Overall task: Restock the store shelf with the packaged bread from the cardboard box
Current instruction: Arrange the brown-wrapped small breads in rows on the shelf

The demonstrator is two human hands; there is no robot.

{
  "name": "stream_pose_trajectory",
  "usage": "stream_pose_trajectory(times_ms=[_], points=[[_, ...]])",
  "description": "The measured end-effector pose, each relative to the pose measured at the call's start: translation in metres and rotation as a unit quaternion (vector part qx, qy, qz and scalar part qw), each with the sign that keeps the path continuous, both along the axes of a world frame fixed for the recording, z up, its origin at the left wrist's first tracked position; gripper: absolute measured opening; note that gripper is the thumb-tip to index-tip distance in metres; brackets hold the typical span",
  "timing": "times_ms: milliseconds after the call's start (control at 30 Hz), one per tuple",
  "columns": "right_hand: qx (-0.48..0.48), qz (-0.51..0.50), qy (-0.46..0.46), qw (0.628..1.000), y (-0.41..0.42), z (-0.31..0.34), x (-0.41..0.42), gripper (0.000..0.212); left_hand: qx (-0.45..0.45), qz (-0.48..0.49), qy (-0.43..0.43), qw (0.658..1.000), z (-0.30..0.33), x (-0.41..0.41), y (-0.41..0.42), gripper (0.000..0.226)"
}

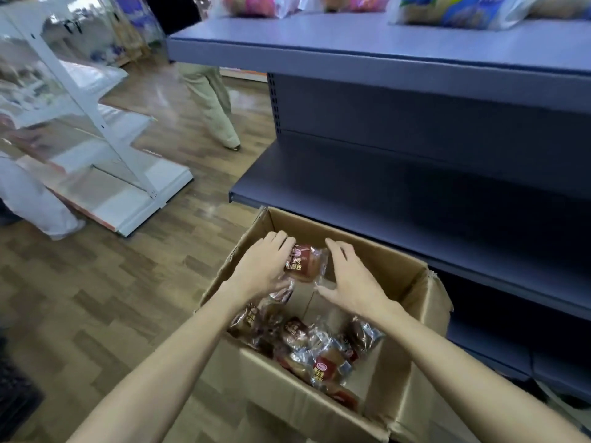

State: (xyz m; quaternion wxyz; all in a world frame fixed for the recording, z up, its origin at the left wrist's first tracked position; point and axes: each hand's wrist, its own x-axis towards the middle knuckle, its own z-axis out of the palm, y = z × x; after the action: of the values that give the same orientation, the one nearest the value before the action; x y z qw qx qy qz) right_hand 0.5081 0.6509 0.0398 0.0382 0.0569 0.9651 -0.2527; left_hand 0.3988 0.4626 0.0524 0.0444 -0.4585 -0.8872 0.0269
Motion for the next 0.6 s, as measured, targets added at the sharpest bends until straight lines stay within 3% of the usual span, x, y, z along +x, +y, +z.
stream_pose_trajectory(times_ms=[67, 233, 600], points=[[0.045, -0.007, 0.091, 0.995, -0.004, 0.028, 0.001, 0.105, 0.039, -0.008, 0.033, 0.999, 0.03, -0.005, -0.008, 0.073], [0.133, 0.012, 0.19, 0.973, -0.017, 0.086, -0.01, 0.102, 0.111, -0.001, 0.098, 0.989, 0.095, -0.008, -0.018, 0.072], [0.163, 0.024, 0.288, 0.943, -0.05, 0.142, -0.013, 0.082, 0.214, -0.004, 0.139, 0.967, 0.146, 0.017, -0.037, 0.065]])
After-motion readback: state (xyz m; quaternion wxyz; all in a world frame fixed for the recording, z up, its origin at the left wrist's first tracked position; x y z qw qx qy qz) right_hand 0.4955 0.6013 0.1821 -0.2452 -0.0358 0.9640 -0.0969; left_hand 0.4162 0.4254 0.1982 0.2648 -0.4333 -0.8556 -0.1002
